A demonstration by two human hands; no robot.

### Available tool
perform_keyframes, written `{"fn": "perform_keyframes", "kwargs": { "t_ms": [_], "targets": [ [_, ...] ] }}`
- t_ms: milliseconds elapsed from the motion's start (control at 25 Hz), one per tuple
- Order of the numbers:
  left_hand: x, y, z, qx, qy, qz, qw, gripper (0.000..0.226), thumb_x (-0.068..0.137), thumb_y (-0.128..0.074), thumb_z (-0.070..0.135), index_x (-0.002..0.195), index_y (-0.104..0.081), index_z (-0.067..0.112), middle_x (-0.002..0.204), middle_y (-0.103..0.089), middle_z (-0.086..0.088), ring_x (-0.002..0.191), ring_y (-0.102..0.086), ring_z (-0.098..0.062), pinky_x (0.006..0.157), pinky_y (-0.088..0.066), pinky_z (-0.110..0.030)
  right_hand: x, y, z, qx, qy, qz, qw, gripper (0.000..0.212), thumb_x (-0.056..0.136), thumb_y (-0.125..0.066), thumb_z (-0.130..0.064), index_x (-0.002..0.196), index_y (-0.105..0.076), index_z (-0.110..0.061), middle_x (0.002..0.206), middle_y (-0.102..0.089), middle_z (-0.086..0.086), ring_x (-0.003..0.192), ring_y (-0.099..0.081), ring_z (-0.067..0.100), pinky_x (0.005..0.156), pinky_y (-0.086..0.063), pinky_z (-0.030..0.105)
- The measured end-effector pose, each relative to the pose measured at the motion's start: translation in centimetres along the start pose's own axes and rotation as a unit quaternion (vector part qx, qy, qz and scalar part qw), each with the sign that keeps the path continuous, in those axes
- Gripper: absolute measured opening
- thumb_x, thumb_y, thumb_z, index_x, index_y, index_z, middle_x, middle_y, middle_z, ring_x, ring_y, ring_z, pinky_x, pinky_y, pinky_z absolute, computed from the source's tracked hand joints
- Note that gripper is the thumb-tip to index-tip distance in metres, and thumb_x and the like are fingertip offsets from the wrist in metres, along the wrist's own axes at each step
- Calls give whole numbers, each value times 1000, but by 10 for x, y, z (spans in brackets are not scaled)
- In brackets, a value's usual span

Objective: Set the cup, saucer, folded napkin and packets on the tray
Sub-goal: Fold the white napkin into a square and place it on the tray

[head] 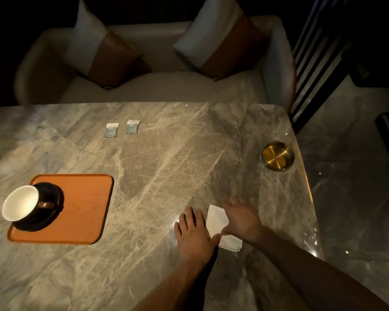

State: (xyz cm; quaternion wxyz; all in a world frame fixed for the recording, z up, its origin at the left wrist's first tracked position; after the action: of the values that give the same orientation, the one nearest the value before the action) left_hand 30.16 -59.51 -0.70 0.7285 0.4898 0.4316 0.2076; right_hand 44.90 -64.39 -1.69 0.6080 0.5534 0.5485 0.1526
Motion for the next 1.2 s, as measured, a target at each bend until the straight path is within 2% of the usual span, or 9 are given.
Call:
{"fn": "perform_keyframes", "kwargs": {
  "t_ms": [120,240,360,480,560,680,800,1040,1200],
  "targets": [
    [-8,8,4,-50,32,-2,998,80,82,-56,64,147,-32,25,161,-15,-7,147,-12,-29,119,-12,-45,-10,-4,-6,97,14,13,995,51,73,-77,-37,117,-54,-28,121,-56,-5,104,-61,21,75,-46,30],
    [-19,9,-5,-107,77,-32,991,71,76,-64,59,136,-45,27,157,-19,-4,143,-17,-28,117,-15,-45,-29,1,-10,194,41,-1,980,25,71,-70,-32,85,-51,-42,85,-64,-13,83,-64,13,57,-39,24],
    [-28,13,-16,-179,80,-84,977,58,70,-67,55,123,-59,33,146,-39,3,136,-33,-22,115,-26,-44,-47,17,-14,346,55,7,937,21,73,-75,-26,78,-57,-35,76,-65,-7,73,-62,8,60,-47,28],
    [-41,35,-27,-411,14,-65,909,22,72,-77,31,91,-73,43,94,-74,16,91,-67,-1,84,-55,-30,-67,38,-19,524,47,14,850,24,77,-79,-16,92,-67,-29,88,-73,0,81,-71,14,68,-58,33],
    [-51,49,-40,-488,-17,-58,871,37,71,-82,21,94,-72,47,97,-72,23,91,-66,4,74,-51,-13,-77,48,-26,571,49,10,820,31,78,-81,-17,102,-68,-32,94,-75,-6,88,-72,12,70,-61,30],
    [-58,63,-59,-590,-31,-86,802,50,64,-88,17,105,-59,12,108,-73,-5,102,-70,-18,75,-58,-24,-83,56,-45,623,42,31,780,35,77,-82,-18,107,-67,-30,97,-76,-9,92,-72,13,73,-61,32],
    [-60,79,-81,-661,-41,-92,744,55,68,-87,14,104,-47,6,105,-71,-23,95,-71,-34,71,-58,-32,-84,59,-70,656,27,64,751,35,77,-82,-18,108,-68,-26,98,-77,-3,92,-73,19,77,-62,39],
    [-51,108,-132,-633,-59,-53,770,47,76,-76,22,120,-60,29,111,-73,2,101,-70,-16,74,-56,-24,-73,56,-144,671,24,98,735,37,79,-81,-20,109,-64,-31,101,-75,1,93,-73,22,78,-61,46],
    [-38,129,-190,-648,-56,-58,758,46,74,-66,14,119,-61,23,110,-74,-3,101,-70,-21,77,-58,-33,-56,52,-198,689,27,102,717,43,85,-74,-12,117,-55,-34,109,-74,5,96,-72,25,79,-61,46]
  ]
}}
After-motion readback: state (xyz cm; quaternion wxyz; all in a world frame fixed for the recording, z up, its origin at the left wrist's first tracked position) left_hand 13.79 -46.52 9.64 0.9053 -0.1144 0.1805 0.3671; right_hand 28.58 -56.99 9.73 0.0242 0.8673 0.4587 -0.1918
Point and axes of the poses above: each hand's wrist, its own x-axis towards the middle knuckle, its own y-axis out of the back of the hand, z = x × y, the point moved 6 cm from there along x, towards the middle knuckle
